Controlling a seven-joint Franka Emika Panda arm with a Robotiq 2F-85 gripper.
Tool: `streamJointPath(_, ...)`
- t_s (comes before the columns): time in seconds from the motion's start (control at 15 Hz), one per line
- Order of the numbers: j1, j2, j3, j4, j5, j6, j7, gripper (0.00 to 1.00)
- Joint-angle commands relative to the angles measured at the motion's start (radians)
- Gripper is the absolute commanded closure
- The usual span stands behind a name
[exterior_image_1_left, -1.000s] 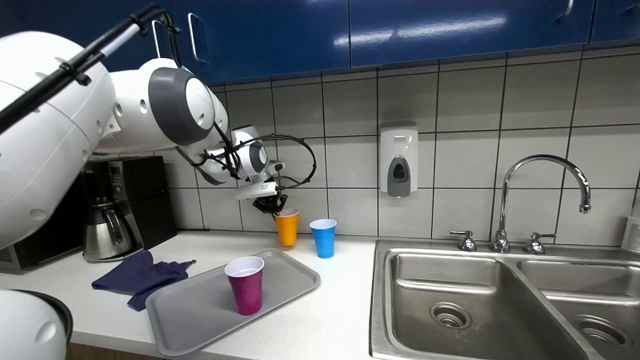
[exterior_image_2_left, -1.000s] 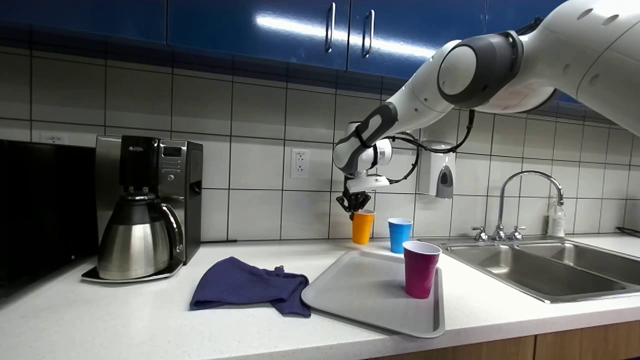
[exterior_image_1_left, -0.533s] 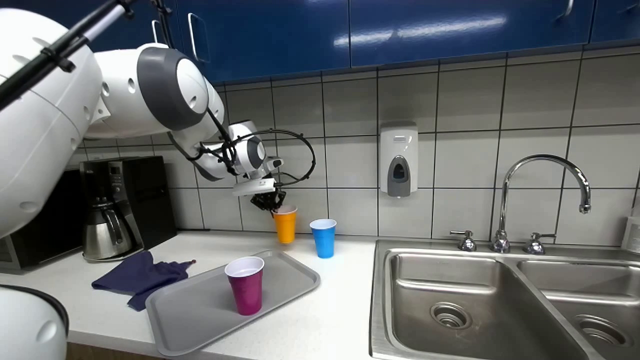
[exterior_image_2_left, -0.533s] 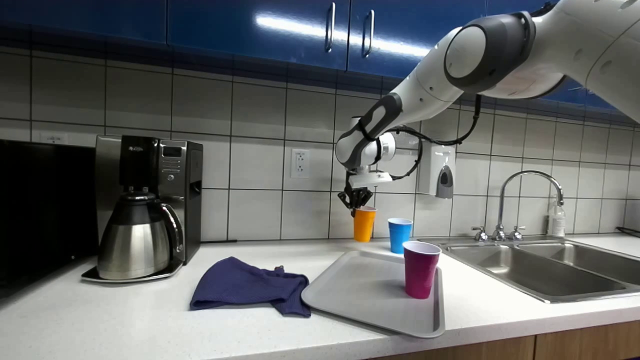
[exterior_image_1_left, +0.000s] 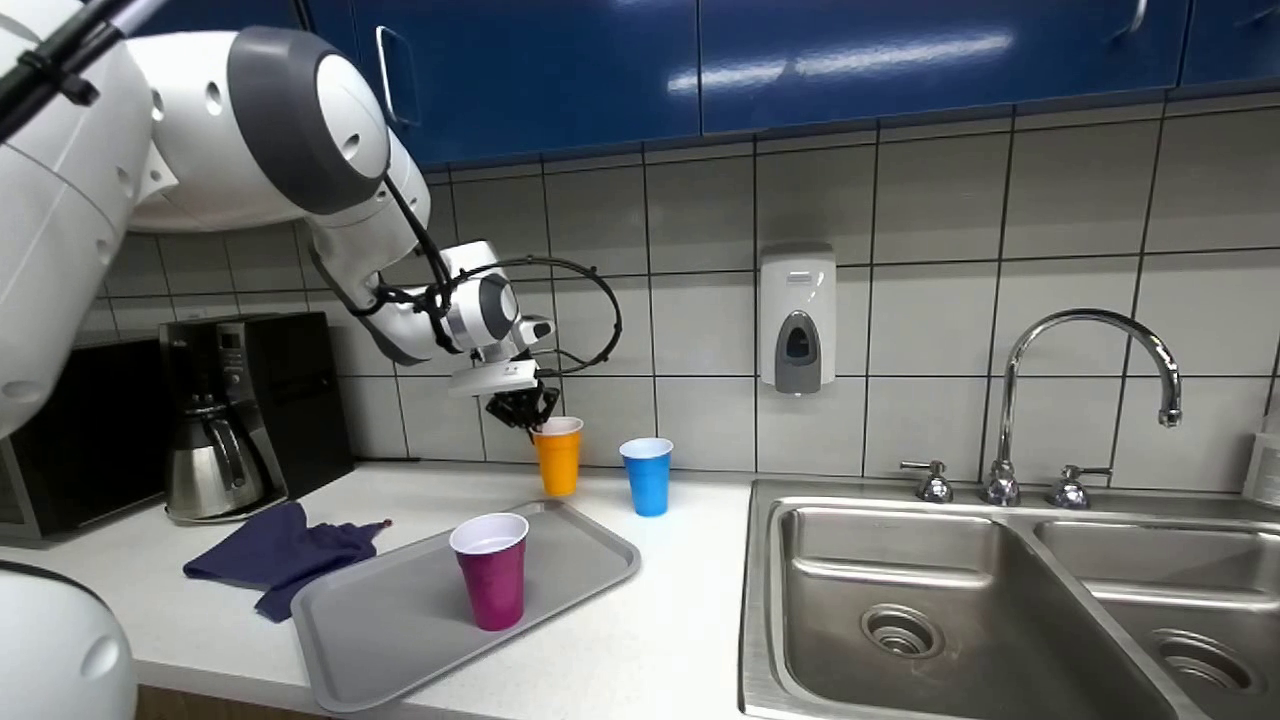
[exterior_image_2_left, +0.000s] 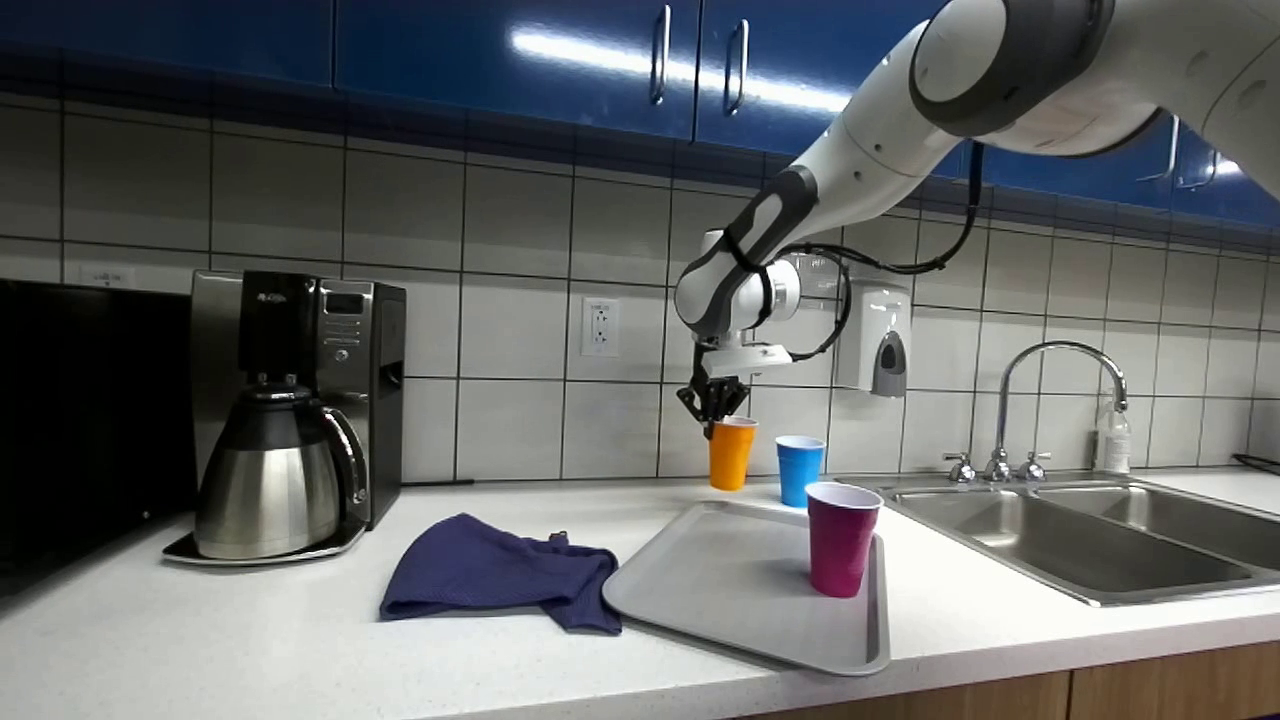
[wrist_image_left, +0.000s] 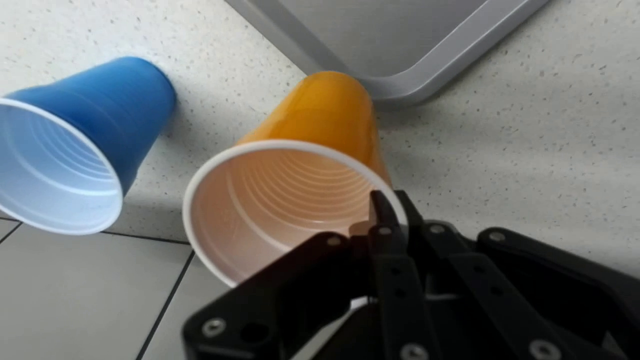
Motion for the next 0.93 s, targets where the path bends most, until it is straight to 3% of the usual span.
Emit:
streamJointPath(0.0, -0.003, -0.11, 0.02, -0.145, -0.034, 0.037, 0.003, 0.99)
streamJointPath(0.87, -0.041, -0.294, 0.096, -0.409, -0.014, 0.078, -0.116, 0.99)
